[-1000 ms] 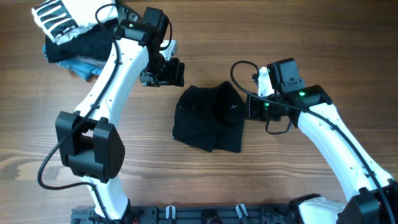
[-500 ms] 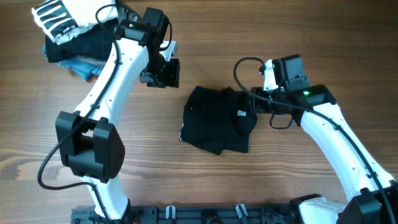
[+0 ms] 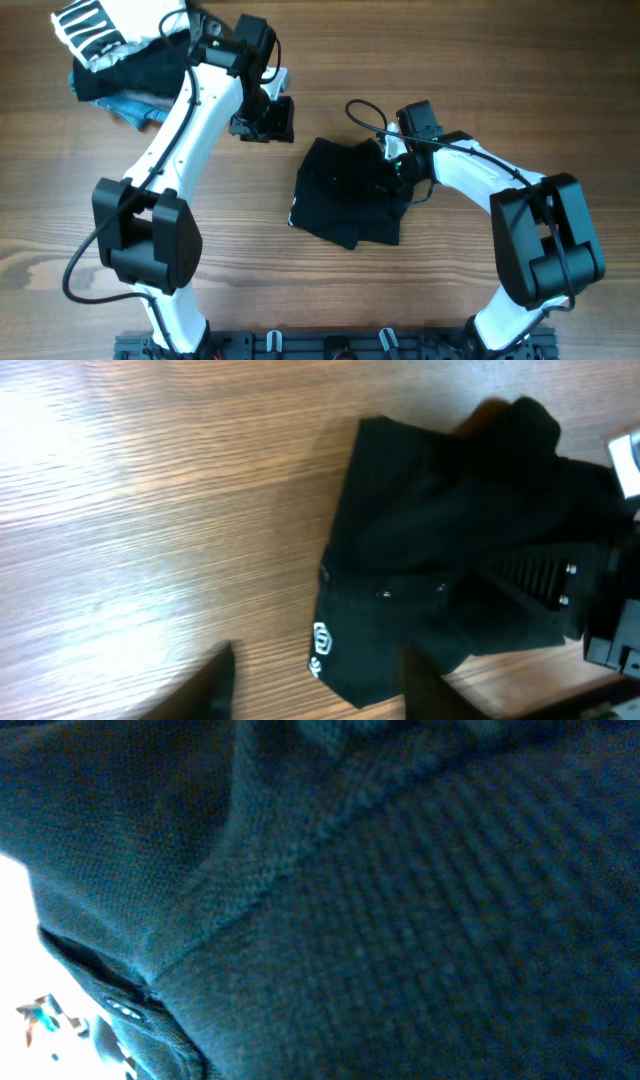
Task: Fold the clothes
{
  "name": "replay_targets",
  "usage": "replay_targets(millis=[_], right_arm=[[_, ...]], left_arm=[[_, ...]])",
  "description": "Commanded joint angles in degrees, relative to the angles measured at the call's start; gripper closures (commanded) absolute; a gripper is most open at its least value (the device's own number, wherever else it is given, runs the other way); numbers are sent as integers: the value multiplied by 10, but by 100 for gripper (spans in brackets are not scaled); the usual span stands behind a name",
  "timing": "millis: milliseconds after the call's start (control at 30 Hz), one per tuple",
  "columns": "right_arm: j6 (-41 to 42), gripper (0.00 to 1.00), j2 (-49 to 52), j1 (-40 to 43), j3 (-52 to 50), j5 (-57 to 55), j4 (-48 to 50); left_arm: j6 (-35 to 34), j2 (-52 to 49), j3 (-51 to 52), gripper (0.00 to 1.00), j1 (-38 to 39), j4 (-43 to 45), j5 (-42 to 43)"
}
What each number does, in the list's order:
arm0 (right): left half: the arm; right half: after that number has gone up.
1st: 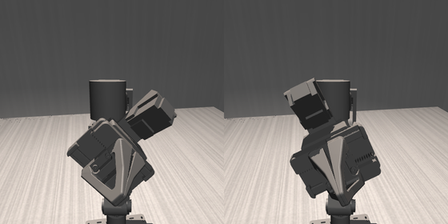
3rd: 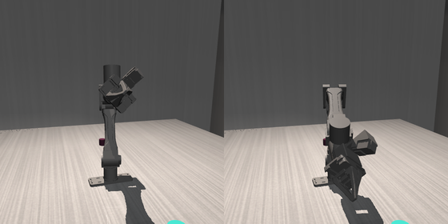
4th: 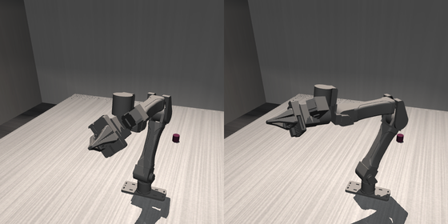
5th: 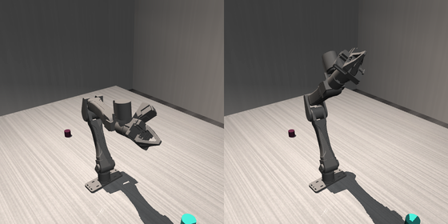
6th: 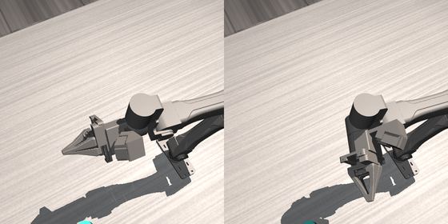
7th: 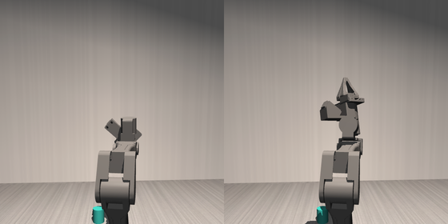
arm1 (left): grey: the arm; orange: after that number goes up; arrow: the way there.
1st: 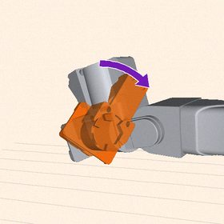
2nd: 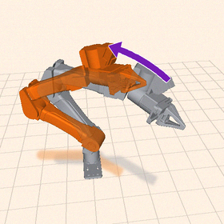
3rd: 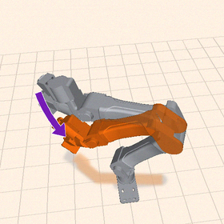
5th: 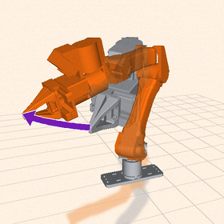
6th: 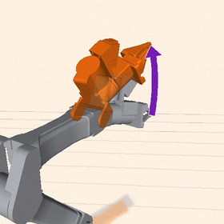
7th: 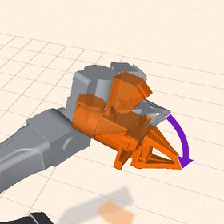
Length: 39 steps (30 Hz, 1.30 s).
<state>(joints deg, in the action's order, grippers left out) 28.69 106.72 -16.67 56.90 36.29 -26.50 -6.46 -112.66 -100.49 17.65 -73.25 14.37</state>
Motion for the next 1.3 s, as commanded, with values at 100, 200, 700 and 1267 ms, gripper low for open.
replay_targets(millis=[100, 200, 700, 1267], right_arm=[[-28, 96, -172, 59, 2, -15, 18], [-26, 96, -246, 81, 2, -59, 11], [-80, 94, -64, 22, 0, -183, 6], [-92, 96, 32, 24, 0, -135, -5]], left_arm=[[-2, -7, 150, 96, 30, 59, 212], [-100, -7, 264, 96, 54, 116, 202], [-162, -7, 199, 87, -89, 472, 114], [-366, -9, 450, 0, 24, 599, 256]])
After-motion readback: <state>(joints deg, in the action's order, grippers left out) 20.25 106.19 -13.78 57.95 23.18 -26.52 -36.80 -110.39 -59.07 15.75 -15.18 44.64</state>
